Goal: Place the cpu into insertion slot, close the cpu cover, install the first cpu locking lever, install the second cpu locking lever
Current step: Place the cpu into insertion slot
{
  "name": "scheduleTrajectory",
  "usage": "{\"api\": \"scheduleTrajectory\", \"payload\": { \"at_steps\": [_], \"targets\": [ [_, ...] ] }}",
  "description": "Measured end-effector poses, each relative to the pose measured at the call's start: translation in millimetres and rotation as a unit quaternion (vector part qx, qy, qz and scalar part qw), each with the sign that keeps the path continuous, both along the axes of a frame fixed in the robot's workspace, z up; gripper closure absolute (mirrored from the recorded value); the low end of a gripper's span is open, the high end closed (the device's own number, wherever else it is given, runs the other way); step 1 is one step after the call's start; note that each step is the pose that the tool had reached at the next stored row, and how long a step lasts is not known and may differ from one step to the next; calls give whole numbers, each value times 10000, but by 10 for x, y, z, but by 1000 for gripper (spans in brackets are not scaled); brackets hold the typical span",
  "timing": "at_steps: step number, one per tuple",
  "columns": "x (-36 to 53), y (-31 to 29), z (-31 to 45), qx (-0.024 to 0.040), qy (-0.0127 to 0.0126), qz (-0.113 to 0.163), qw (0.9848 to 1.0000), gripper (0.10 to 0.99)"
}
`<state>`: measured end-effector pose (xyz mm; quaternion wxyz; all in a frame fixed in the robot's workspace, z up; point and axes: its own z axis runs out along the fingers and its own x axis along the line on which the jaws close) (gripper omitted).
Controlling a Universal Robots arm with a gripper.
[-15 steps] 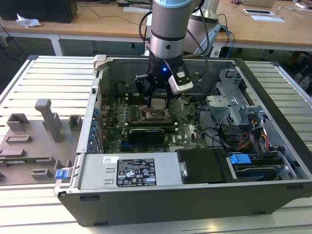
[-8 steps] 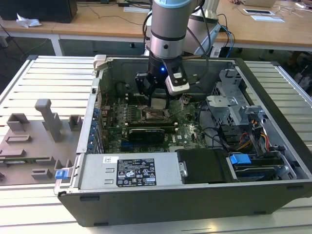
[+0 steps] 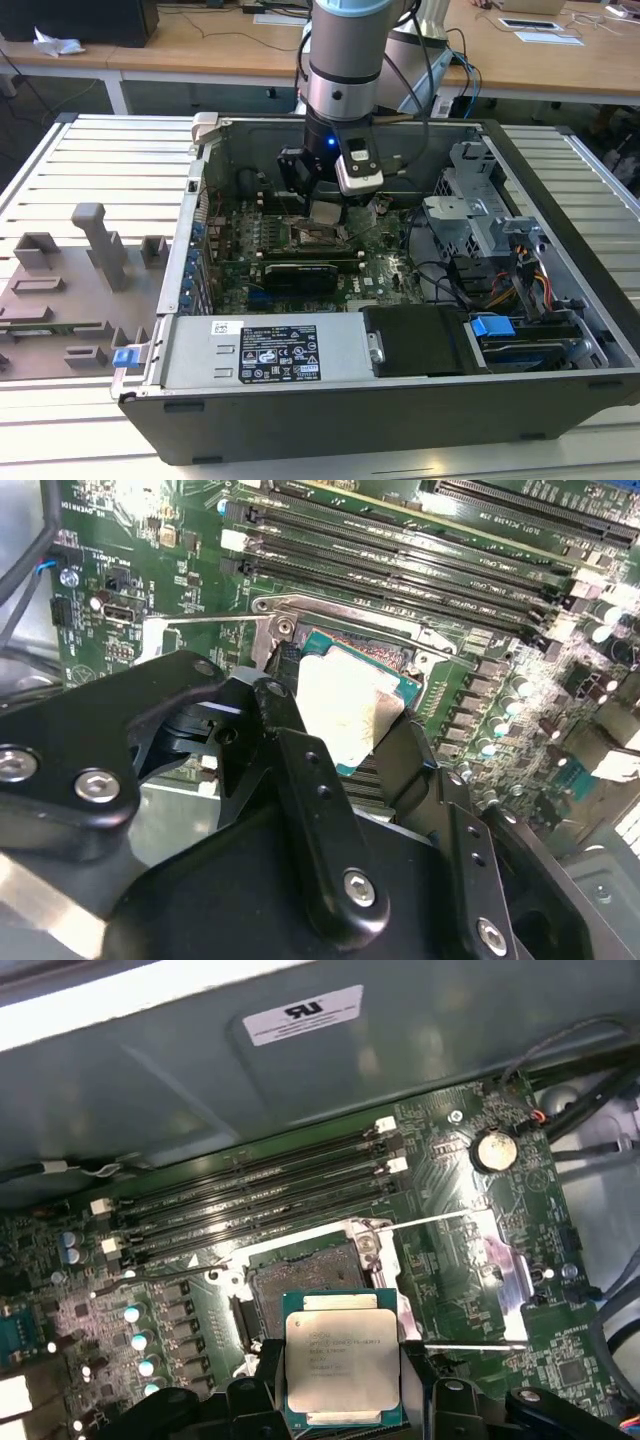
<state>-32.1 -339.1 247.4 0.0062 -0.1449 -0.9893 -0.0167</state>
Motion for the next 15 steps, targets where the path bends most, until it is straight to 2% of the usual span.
{"api": "scheduleTrajectory", "payload": {
  "at_steps": [3, 10, 15],
  "targets": [
    [0, 0, -1, -3, 0, -213, 9998, 541],
    [0, 0, -3, -5, 0, -500, 9988, 541],
    [0, 0, -5, -9, 0, -779, 9970, 541]
  ]
}}
